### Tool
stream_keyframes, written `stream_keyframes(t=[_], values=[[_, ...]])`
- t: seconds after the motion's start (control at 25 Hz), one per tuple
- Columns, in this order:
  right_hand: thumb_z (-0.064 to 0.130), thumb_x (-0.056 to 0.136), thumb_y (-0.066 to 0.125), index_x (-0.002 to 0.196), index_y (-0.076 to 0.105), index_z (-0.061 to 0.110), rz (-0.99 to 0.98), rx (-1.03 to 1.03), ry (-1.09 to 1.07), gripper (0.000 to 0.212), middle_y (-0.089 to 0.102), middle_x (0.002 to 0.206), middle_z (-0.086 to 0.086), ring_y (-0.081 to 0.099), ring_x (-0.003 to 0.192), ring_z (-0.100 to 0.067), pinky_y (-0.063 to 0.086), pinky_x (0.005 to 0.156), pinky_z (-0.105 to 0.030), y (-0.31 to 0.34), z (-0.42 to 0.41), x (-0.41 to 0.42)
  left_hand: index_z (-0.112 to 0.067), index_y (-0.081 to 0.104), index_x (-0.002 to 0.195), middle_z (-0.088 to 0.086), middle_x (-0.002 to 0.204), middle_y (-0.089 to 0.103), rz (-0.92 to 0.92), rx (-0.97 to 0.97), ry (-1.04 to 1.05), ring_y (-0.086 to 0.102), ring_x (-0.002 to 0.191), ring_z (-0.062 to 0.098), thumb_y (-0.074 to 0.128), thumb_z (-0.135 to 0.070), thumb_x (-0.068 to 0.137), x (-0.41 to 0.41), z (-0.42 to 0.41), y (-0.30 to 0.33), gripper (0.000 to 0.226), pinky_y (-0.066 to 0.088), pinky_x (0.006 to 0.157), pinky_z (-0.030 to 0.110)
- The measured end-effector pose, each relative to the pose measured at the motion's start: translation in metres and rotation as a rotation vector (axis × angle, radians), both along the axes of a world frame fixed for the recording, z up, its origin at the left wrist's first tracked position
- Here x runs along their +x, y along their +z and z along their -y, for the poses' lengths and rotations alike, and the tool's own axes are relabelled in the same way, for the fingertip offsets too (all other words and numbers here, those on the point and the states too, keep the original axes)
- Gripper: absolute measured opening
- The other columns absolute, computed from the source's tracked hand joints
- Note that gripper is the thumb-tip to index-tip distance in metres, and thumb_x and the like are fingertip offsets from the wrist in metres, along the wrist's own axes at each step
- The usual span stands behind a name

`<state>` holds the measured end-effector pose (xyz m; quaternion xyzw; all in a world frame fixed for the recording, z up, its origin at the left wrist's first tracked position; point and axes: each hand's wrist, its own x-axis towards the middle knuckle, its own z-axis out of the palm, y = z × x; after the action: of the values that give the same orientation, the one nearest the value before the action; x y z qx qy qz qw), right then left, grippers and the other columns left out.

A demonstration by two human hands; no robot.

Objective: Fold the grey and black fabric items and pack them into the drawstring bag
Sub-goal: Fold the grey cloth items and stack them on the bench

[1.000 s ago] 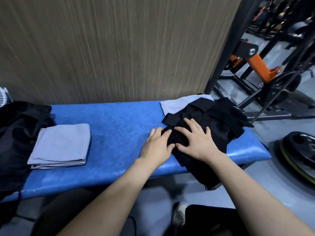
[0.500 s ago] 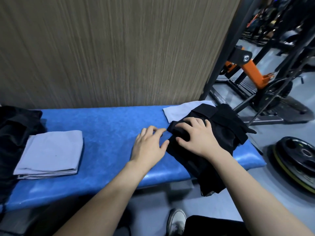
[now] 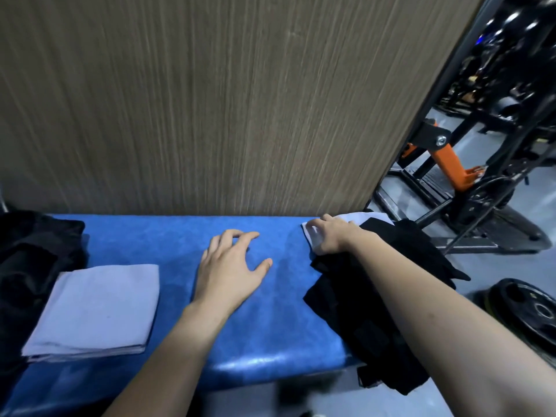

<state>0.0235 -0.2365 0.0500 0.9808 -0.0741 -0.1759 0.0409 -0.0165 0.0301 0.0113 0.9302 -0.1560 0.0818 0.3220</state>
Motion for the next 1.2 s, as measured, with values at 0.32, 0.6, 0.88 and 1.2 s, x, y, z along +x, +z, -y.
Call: stream_keyframes(t=[0.32, 0.6, 0.88, 1.2], values=[[0.030, 0.096, 0.050, 0.110, 0.051, 0.012, 0.244, -0.011, 0.112, 0.023, 0.063, 0.114, -0.009, 0.061, 0.100, -0.032, 0.041, 0.071, -0.037, -0.010, -0.004, 0.004, -0.035, 0.051, 0.136, -0.012, 0.131, 0.048, -0.133, -0.035, -0.002, 0.040, 0.127, 0.016, 0.059, -0.056, 0.088, 0.002, 0.017, -0.004, 0.053, 0.036, 0.105, 0.034], [0.029, 0.101, 0.048, 0.106, 0.056, 0.013, 0.478, 0.083, 0.131, 0.019, 0.061, 0.106, -0.008, 0.062, 0.096, -0.034, 0.046, 0.070, -0.040, -0.030, -0.007, -0.013, -0.022, 0.064, 0.120, -0.004, 0.110, 0.070, -0.456, -0.346, -0.011, 0.065, 0.104, 0.021, 0.061, -0.034, 0.090, 0.031, 0.083, -0.026, 0.032, 0.051, 0.095, 0.035], [0.016, 0.086, 0.062, 0.094, 0.066, 0.011, 0.659, 0.392, -0.003, 0.010, 0.068, 0.097, -0.007, 0.063, 0.092, -0.027, 0.044, 0.071, -0.034, -0.039, 0.015, -0.007, -0.003, 0.065, 0.096, 0.010, 0.083, 0.068, -0.731, -0.628, -0.132, 0.060, 0.070, 0.020, 0.068, -0.040, 0.081, 0.072, 0.150, -0.018, 0.040, 0.057, 0.076, 0.042], [0.000, 0.075, 0.068, 0.123, 0.055, 0.009, 0.526, 0.712, 0.068, 0.050, 0.050, 0.116, -0.006, 0.055, 0.101, -0.016, 0.040, 0.085, -0.016, -0.044, 0.019, -0.010, -0.001, 0.061, 0.110, 0.015, 0.100, 0.068, -0.880, -0.873, -0.122, 0.066, 0.082, 0.019, 0.066, 0.003, 0.088, 0.082, 0.160, -0.015, 0.023, 0.057, 0.069, 0.024]])
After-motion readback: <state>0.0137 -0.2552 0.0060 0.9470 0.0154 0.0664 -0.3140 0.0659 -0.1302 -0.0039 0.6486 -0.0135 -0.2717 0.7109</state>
